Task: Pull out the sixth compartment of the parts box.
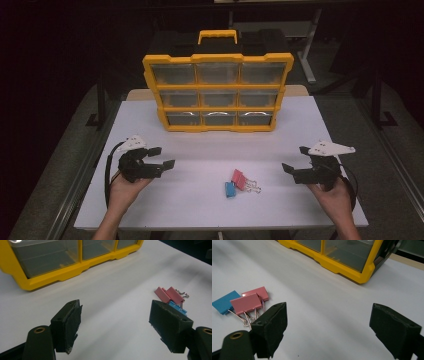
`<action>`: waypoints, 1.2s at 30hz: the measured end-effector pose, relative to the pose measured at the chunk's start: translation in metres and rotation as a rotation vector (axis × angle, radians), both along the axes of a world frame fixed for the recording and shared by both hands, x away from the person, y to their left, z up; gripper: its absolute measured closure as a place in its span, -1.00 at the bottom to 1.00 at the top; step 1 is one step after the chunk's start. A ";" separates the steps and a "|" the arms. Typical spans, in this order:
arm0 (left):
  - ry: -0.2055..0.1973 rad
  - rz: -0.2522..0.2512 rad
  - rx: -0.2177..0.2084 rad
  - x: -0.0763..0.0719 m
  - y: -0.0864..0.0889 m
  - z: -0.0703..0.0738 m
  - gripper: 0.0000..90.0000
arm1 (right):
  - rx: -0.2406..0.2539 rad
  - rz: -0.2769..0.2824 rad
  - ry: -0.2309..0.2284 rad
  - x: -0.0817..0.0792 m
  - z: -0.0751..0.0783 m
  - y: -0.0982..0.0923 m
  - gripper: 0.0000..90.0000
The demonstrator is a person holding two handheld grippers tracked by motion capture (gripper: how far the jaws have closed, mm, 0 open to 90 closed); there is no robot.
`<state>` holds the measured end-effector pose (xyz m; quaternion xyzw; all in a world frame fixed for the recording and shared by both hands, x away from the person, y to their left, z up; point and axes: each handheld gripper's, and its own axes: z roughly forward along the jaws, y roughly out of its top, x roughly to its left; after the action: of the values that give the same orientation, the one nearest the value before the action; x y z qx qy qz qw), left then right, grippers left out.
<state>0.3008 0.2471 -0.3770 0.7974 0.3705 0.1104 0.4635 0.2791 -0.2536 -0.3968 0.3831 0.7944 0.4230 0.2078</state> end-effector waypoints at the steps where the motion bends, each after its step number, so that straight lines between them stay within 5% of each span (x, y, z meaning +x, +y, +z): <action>1: 0.005 -0.013 -0.001 0.001 -0.002 0.001 -0.43 | -0.004 -0.001 0.001 -0.001 0.000 0.000 -0.70; 7: 0.091 -0.078 -0.080 0.008 -0.016 0.002 -0.37 | -0.002 -0.007 -0.012 -0.002 0.001 -0.002 -0.69; 15: 0.080 -0.130 -0.126 0.019 -0.049 0.016 -0.30 | -0.018 0.005 -0.016 -0.002 0.001 0.003 -0.69; 23: 0.134 -0.169 -0.157 0.043 -0.085 0.020 -0.18 | -0.021 0.010 -0.009 -0.001 0.000 0.004 -0.69; 36: 0.152 -0.166 -0.235 0.069 -0.127 0.033 -0.11 | -0.020 0.010 -0.011 -0.001 -0.001 0.000 -0.69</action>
<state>0.3700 0.1197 -0.3436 0.7715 0.3478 -0.0331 0.5318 0.2778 -0.2536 -0.3979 0.3745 0.7994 0.4183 0.2138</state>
